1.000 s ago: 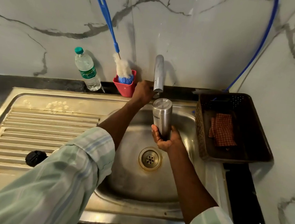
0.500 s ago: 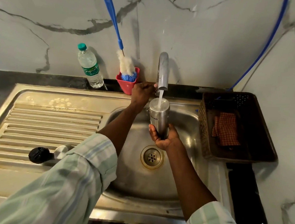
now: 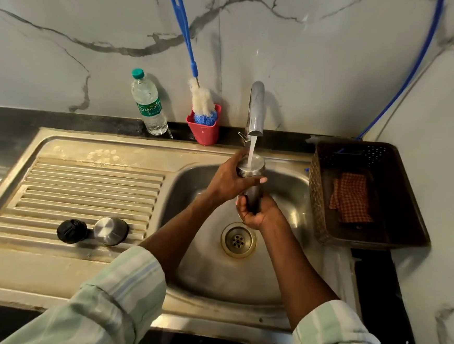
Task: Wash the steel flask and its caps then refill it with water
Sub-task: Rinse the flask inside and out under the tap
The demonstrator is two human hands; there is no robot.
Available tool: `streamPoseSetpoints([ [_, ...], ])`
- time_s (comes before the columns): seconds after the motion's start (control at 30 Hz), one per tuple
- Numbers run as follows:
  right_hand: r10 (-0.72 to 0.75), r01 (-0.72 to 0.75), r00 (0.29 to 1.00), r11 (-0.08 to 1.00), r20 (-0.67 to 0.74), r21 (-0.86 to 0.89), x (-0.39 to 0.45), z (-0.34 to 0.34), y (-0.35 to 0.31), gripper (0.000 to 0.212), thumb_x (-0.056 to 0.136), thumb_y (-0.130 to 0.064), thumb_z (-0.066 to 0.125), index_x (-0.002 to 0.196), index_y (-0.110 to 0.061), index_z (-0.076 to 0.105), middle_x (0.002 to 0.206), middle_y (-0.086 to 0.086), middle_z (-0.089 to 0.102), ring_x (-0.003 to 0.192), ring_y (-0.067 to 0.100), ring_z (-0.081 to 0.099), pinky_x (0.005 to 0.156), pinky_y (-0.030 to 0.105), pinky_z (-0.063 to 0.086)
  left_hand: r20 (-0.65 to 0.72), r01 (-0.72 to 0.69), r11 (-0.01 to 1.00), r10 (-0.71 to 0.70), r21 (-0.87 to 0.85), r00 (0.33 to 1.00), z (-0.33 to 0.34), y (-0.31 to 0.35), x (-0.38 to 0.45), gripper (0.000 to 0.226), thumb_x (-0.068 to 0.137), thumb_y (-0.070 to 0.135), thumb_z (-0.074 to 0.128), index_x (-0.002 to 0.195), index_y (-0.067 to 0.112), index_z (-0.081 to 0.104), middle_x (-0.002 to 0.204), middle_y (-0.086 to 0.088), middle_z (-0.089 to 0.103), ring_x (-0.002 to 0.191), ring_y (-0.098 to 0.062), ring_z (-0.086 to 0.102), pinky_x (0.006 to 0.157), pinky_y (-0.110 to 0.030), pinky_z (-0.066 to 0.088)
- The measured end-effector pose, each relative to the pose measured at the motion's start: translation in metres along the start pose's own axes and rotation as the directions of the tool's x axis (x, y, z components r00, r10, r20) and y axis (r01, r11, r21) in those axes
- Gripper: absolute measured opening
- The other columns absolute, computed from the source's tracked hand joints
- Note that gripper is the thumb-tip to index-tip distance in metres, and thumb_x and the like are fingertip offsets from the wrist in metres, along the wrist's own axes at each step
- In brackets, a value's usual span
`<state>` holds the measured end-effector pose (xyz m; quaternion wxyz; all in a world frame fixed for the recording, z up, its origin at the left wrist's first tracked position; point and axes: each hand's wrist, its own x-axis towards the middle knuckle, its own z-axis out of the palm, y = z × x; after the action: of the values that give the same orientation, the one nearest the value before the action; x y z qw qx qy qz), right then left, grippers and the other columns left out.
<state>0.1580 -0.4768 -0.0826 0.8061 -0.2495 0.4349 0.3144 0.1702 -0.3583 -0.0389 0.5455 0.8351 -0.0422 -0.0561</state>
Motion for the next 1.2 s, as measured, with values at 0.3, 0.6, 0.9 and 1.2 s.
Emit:
streamPoseSetpoints([
  [0.3,-0.705,0.573,0.659,0.244,0.262,-0.783,-0.031,0.024,-0.007,0.049,0.09,-0.004,0.056,0.135,-0.022,0.05,0.118,-0.001,0.059,0.112,0.017,0.058,0.09,0.03,0.048,-0.137,0.074,0.997,-0.068,0.034,0.988,0.0,0.005,0.013,0.071,0.069,0.031,0.088,0.129,0.015,0.054,0.115,0.001,0.063,0.103,-0.013,0.059,0.083,-0.017,0.046],
  [0.6,-0.693,0.666,0.569,0.073,0.443,-0.743,-0.033,0.024,-0.002,0.067,0.077,-0.021,0.08,0.132,-0.018,0.044,0.108,-0.009,0.055,0.107,0.017,0.06,0.059,0.001,0.04,-0.213,0.109,0.978,-0.146,-0.177,0.966,-0.005,0.018,0.012,0.07,0.065,0.033,0.085,0.126,0.023,0.054,0.119,-0.001,0.061,0.109,-0.019,0.058,0.091,-0.038,0.055],
  [0.9,-0.697,0.675,0.495,-0.068,0.519,-0.735,-0.031,0.024,-0.005,0.077,0.074,-0.039,0.082,0.138,-0.025,0.041,0.127,-0.001,0.06,0.11,0.016,0.06,0.079,0.021,0.047,-0.238,0.109,0.91,-0.218,-0.4,0.946,-0.008,0.027,0.007,0.024,0.088,0.02,0.072,0.111,0.014,0.07,0.095,0.0,0.072,0.083,-0.012,0.07,0.068,-0.025,0.057],
  [1.2,-0.31,0.477,0.856,0.163,0.414,-0.864,-0.046,-0.008,-0.037,0.058,0.079,-0.041,0.076,0.127,-0.018,0.054,0.107,0.005,0.065,0.084,0.018,0.068,0.061,0.026,0.056,-0.278,0.038,0.501,-0.541,-0.865,0.794,-0.025,0.003,0.006,0.012,0.093,0.022,0.066,0.101,0.015,0.064,0.113,-0.016,0.062,0.107,-0.03,0.06,0.095,-0.048,0.054],
])
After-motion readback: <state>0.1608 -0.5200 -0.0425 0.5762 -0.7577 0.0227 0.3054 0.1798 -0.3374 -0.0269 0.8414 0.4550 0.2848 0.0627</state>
